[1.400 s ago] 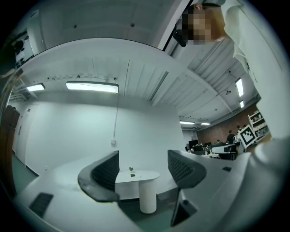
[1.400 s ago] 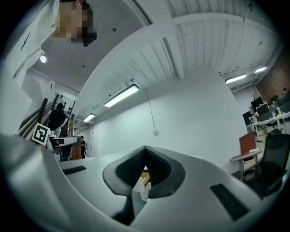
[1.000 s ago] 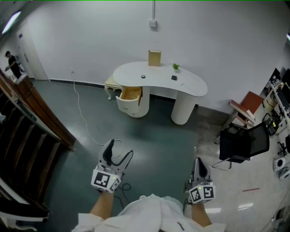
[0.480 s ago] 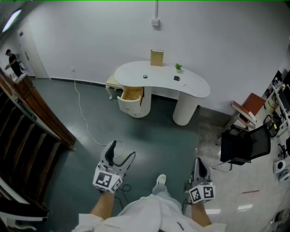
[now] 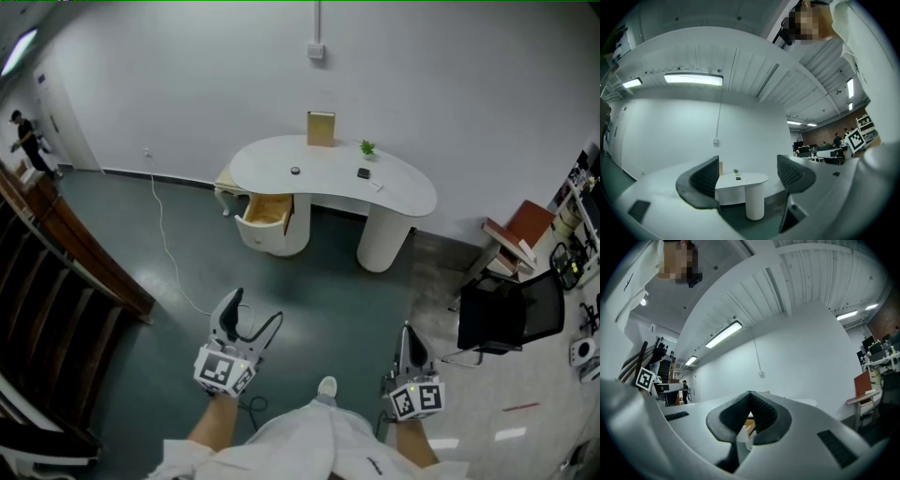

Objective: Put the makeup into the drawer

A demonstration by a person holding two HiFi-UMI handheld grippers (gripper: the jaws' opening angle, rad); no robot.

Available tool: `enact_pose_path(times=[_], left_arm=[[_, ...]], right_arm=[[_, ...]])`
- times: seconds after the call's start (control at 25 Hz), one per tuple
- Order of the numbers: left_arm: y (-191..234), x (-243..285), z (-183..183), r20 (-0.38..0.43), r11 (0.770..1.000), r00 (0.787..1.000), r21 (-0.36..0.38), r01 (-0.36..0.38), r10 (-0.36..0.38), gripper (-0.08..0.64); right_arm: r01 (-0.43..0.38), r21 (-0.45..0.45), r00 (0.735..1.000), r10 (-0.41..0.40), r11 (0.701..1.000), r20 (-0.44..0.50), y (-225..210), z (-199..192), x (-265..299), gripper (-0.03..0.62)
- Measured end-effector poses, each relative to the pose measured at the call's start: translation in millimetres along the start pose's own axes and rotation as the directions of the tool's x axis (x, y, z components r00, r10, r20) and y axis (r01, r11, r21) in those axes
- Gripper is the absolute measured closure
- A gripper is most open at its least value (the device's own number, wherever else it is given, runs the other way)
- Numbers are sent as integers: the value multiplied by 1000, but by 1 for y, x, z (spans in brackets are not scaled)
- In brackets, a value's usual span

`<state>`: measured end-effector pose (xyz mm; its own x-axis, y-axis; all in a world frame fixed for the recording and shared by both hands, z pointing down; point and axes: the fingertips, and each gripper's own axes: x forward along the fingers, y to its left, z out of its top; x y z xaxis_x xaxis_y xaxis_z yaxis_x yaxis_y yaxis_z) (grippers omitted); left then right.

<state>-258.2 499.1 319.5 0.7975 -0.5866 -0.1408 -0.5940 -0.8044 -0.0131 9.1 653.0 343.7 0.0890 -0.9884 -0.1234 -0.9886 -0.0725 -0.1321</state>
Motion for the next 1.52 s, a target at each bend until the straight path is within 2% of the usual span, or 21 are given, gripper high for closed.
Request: enact_pose_path(times=[0.4, 0.6, 0.72, 1.08, 1.24, 1.4, 1.52], left_arm=[[6, 113, 5, 29, 1000, 1000, 16, -12, 12, 189], [7, 151, 8, 46, 999, 998, 22, -31, 30, 189], [3, 165, 2, 30, 999, 999, 12, -32, 32, 189], [17, 196, -13, -13, 1000, 1000, -4, -19, 19, 189], [29, 220, -18, -4, 1000, 1000, -23, 0, 0, 189], [58, 244, -27, 8, 996, 1000, -87, 10, -10, 189], [86, 265, -36, 8, 995, 1000, -98, 3, -2, 189]], right_arm=[[-44, 23, 999, 43, 999, 26, -71, 14, 85, 575], [-74, -2, 997, 74, 997, 21, -96, 18, 118, 575], [-75, 20, 997, 75, 997, 20, -111, 16, 130, 575], [-73, 45, 997, 74, 996, -15, -120, -2, 154, 575], [-51, 40, 998, 52, 998, -21, -129, -8, 175, 575], [-50, 20, 998, 50, 999, -25, -130, -10, 210, 575], [-38, 19, 999, 38, 999, -19, -134, -13, 242, 575]])
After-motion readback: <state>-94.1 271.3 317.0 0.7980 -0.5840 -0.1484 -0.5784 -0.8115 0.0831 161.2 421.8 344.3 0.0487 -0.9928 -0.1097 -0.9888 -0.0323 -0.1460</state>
